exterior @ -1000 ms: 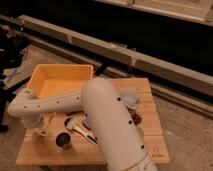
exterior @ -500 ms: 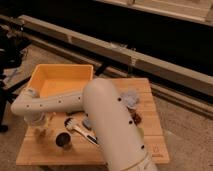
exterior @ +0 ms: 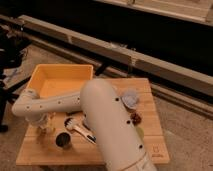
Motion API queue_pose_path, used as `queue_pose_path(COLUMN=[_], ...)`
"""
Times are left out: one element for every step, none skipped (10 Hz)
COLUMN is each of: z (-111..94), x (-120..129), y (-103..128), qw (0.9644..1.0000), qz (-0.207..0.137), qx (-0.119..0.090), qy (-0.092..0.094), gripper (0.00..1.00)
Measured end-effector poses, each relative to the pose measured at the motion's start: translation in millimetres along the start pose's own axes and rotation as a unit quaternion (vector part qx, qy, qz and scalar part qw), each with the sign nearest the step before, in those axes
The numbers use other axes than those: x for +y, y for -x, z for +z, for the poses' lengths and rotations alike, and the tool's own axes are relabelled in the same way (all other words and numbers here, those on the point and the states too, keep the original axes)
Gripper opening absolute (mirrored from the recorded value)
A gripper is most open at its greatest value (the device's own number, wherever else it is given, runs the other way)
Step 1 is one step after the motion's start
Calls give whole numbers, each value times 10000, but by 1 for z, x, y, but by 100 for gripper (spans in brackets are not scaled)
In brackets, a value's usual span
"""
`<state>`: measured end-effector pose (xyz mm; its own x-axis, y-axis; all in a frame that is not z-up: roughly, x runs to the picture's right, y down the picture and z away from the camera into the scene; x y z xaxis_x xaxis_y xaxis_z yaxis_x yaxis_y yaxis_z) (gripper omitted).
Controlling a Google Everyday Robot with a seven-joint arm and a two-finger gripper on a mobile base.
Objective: Place fork in metal cup
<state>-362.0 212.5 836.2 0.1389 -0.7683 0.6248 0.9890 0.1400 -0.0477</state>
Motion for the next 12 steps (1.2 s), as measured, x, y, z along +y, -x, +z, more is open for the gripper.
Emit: queue_pose_path(z=[1,1,2,0,0,0,0,-1,-7,-19,-27,-43], x=[1,2,3,4,2,2,4,5,9,15,18,21], y=[0,0,-1,-1,-1,1,0,1,2,1,0,1], qw=[10000,10000,10000,10000,10000,10000,10000,10000,10000,10000,9999,9997], qz=[3,3,6,18,15,-1,10,7,8,33,37,20], qx=[-1,1,1,1,-2,-7,-11,-10,-19,-5,8,35], qy=[17,38,40,33,4,23,30,30,-1,-87,-137,-225], gripper=[56,43,36,23,15,5,0,0,0,0,0,0])
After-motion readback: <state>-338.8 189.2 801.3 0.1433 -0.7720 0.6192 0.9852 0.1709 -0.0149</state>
